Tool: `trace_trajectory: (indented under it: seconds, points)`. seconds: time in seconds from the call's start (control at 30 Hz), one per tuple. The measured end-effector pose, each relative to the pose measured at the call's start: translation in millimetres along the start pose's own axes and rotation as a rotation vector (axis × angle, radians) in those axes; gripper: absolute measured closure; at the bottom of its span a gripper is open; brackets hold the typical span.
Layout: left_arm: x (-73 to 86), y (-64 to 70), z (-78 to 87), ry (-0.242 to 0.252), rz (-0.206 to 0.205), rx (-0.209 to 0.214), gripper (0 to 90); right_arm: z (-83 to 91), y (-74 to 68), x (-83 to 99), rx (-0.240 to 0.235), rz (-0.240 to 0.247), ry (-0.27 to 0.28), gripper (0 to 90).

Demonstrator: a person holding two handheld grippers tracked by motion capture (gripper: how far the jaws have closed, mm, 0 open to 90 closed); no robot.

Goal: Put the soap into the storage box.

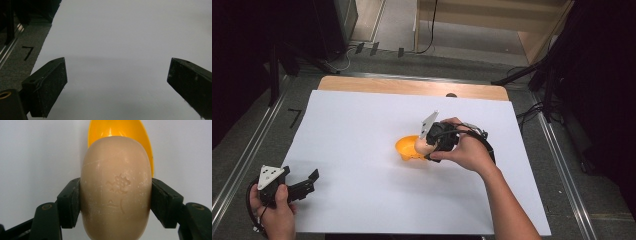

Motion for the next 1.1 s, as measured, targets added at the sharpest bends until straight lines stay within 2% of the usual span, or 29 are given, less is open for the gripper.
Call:
trace_trajectory:
  seconds: [0.27,0.53,0.97,1.1]
  points:
    - [0.0,-0.6,-0.3,-0.001,0.004,0.004,3.3,-8.8,2.8,-13.9,-0.03,0.05,0.008,32.5]
    - [0.0,-0.8,-0.4,-0.005,0.004,0.006,3.3,-14.7,5.9,-19.4,-0.026,0.058,0.002,32.5]
    - [0.0,-1.0,-0.4,-0.008,0.006,0.007,3.3,-26.9,9.1,-27.5,-0.066,0.095,-0.011,32.4]
    - [0.0,-1.1,-0.5,-0.007,0.008,0.008,3.3,-30.9,10.6,-27.0,-0.068,0.084,-0.018,32.4]
Point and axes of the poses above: each handheld gripper's, and its own axes: z roughly backward along the jaws, x roughly out of its underside, y roughly to its right, the point moved 4 cm from there along -z, roughly forward along the jaws, and after that the axes turned 9 degrees about y, right-handed, at the moved point
